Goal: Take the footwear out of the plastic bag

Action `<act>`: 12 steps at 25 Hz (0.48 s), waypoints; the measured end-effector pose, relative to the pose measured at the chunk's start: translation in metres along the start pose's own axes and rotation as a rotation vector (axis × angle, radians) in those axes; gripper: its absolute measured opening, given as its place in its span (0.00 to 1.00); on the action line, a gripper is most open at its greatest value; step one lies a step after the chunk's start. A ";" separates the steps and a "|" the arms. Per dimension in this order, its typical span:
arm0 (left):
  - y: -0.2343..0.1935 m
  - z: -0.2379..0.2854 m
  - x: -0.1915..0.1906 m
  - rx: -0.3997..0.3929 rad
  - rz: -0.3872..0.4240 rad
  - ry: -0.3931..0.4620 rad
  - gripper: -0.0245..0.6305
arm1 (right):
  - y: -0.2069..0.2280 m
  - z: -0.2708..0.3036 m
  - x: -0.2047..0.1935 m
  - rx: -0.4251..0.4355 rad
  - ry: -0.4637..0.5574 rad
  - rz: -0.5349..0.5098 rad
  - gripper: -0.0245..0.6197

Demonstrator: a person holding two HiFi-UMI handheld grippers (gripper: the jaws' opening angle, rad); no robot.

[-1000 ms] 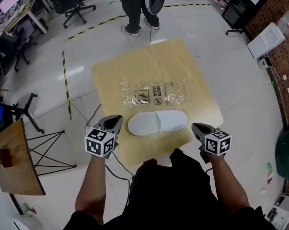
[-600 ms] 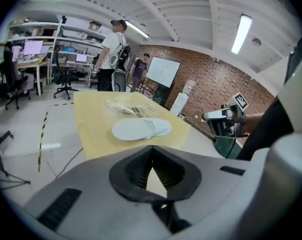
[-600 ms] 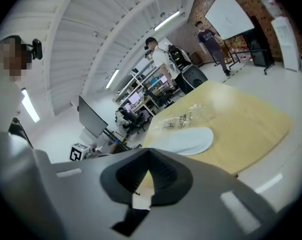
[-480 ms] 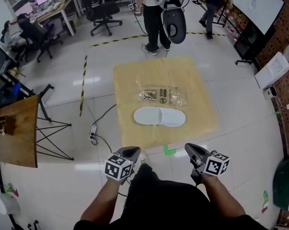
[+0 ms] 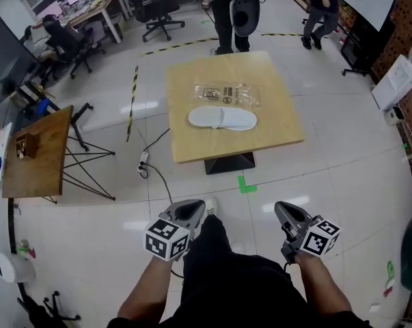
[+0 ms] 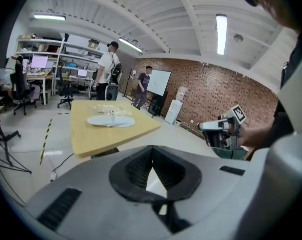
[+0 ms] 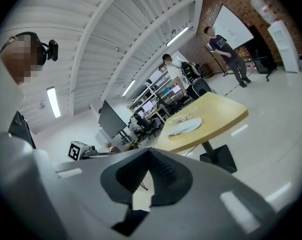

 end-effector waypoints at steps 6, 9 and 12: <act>0.039 -0.044 -0.038 0.032 -0.045 -0.070 0.05 | -0.019 -0.033 -0.026 -0.013 -0.032 -0.036 0.04; 0.045 -0.051 -0.035 0.047 -0.015 -0.083 0.05 | -0.028 -0.039 -0.020 0.008 -0.008 -0.040 0.04; 0.044 -0.054 -0.026 0.055 0.015 -0.071 0.05 | -0.038 -0.039 -0.021 0.018 -0.020 -0.065 0.04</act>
Point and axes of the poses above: the fingertips, and each gripper's own axes: z forward along the fingers, y to its right, x out of its top, the point moved 10 cm from there along -z, backward along the fingers, and after that the axes turned 1 degree about -x, right-handed, at the moved point
